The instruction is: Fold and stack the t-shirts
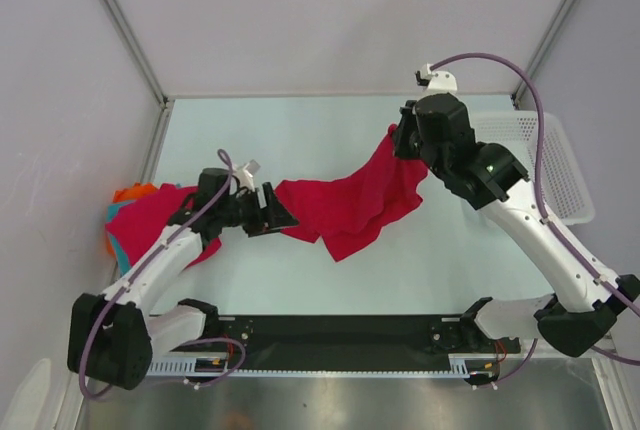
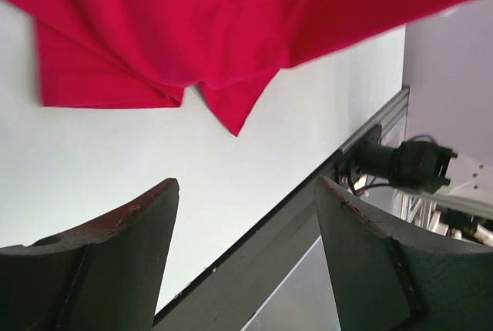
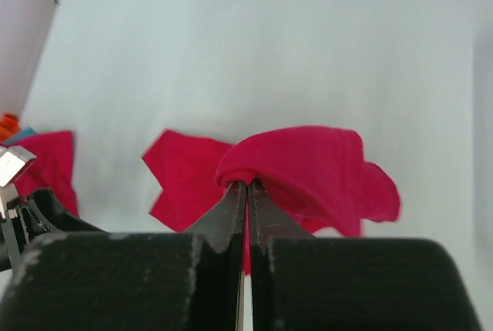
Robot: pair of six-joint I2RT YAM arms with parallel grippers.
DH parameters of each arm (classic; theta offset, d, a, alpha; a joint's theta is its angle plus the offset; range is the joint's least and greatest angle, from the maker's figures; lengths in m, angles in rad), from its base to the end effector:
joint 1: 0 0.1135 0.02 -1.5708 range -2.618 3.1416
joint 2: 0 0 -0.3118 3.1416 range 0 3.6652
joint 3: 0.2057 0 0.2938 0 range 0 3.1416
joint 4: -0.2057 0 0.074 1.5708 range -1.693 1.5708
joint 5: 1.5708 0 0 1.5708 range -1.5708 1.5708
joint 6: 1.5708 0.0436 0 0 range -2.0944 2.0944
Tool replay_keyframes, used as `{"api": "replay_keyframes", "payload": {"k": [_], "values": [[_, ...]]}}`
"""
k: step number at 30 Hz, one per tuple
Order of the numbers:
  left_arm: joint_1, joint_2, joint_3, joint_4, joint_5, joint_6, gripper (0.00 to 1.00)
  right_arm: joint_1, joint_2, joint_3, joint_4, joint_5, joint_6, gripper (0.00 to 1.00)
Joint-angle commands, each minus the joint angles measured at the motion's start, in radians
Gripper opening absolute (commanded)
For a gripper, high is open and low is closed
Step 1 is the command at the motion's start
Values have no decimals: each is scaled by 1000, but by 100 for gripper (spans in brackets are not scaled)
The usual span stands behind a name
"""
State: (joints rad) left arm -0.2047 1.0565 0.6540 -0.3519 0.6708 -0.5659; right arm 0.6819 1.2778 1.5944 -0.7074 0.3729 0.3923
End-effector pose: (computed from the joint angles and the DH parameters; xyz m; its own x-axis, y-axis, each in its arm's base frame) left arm 0.2232 -0.0740 0.2534 -0.8892 -0.2443 -0.3868 0.1492 0.6443 -0.7500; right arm 0.2356 0.1708 0.5149 -0.3977 0.1357 -0.9074 -0.1876 0.9561 0.2253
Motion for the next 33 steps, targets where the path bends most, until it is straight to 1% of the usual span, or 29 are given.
{"api": "replay_keyframes", "payload": {"k": [1,3,4,6,9,12,17,19,23,33], "values": [[-152,94,12,138,-89,-57,76,4,-41,-11,-33,46,23,0],[-223,137,44,152,-108,-66,75,4,-69,-20,-53,57,28,0],[-243,176,58,157,-131,-65,75,4,-80,-22,-59,61,26,0],[-291,209,100,159,-151,-65,75,5,-106,-21,-87,73,28,0],[-331,272,159,159,-188,-57,75,2,-138,-7,-121,95,25,0],[-351,327,232,136,-227,-26,76,2,-152,18,-159,109,19,0],[-358,411,366,31,-336,37,76,1,-176,39,-196,109,20,0],[-360,438,387,4,-362,57,75,1,-181,44,-207,109,23,0],[-360,456,398,-7,-405,64,75,-1,-199,44,-218,109,25,0],[-361,484,343,13,-424,55,75,-2,-192,59,-224,110,20,0]]}}
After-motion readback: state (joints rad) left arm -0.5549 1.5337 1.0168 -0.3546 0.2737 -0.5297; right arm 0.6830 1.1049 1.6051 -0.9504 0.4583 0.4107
